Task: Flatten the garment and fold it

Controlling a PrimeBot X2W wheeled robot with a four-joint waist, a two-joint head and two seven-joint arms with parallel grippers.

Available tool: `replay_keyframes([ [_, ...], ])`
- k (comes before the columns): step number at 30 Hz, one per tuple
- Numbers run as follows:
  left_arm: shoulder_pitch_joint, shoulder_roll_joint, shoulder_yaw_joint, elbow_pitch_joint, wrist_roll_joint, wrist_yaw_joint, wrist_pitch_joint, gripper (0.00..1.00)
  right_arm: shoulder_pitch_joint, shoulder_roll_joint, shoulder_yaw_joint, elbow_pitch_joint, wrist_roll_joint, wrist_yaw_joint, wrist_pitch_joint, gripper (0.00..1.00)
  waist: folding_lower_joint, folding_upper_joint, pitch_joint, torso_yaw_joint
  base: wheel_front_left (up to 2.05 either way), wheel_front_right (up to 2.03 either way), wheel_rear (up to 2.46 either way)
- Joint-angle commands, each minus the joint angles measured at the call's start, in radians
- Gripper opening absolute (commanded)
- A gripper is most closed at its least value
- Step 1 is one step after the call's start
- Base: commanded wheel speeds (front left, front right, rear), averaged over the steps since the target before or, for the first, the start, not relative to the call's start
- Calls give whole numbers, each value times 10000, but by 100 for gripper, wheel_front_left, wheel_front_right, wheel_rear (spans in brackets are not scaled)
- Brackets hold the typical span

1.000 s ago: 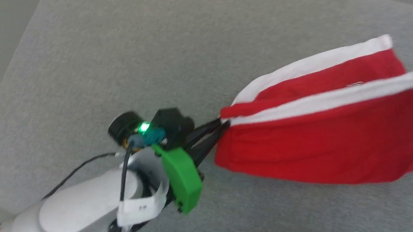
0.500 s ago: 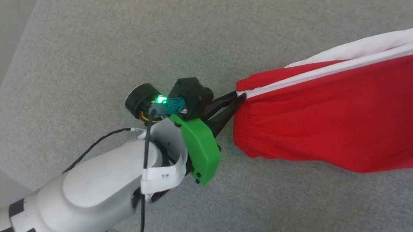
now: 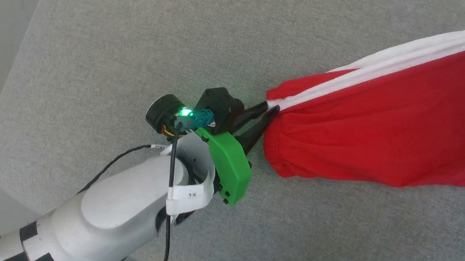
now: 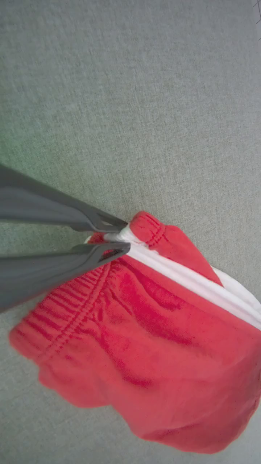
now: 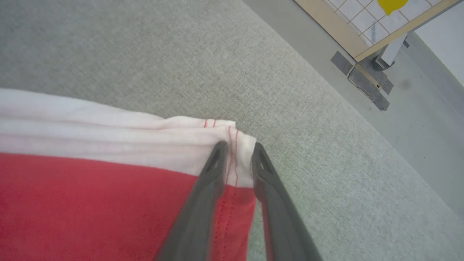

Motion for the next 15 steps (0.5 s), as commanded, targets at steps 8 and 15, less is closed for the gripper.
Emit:
replay_keyframes([
  [8, 397, 295, 312, 398, -278, 356, -323, 100, 201, 372, 261, 446, 365, -17, -1759, 100, -1, 0, -1178, -395, 0, 0, 0],
  [15, 1176, 797, 900, 398, -449, 1108, -1125, 100, 1114, 551, 102, 680, 860, -17, -3488, 100, -1, 0, -2243, -611, 0, 0, 0],
])
